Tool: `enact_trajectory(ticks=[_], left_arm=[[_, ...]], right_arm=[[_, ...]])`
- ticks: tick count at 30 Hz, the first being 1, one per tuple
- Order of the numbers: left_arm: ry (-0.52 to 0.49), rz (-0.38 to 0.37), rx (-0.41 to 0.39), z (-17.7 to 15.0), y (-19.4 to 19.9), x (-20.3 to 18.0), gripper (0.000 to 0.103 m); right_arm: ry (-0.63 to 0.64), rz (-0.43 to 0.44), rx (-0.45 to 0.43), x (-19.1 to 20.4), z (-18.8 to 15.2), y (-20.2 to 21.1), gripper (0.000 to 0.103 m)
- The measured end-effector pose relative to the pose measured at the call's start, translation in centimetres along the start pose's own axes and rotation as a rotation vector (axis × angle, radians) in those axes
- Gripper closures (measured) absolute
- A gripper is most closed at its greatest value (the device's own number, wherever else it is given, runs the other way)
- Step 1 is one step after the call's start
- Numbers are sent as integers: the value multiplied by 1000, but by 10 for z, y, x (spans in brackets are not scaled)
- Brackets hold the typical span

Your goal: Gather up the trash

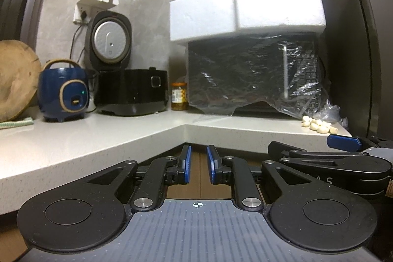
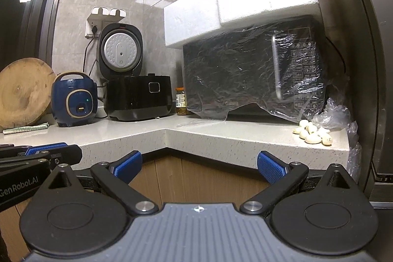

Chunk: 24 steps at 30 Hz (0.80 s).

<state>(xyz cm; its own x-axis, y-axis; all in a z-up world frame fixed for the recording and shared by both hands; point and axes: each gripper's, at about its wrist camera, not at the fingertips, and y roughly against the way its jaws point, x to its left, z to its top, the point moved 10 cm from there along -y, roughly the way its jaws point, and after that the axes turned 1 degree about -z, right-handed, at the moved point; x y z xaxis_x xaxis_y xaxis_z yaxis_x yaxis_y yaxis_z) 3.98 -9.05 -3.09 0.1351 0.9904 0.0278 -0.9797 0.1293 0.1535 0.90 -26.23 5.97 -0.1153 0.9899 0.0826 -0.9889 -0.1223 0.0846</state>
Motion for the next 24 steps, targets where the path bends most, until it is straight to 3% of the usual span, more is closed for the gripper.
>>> enact_trajectory(ticks=[24], left_arm=[[0, 1, 10, -2, -1, 0, 85]], right_arm=[[8, 2, 1, 1, -1, 0, 2]])
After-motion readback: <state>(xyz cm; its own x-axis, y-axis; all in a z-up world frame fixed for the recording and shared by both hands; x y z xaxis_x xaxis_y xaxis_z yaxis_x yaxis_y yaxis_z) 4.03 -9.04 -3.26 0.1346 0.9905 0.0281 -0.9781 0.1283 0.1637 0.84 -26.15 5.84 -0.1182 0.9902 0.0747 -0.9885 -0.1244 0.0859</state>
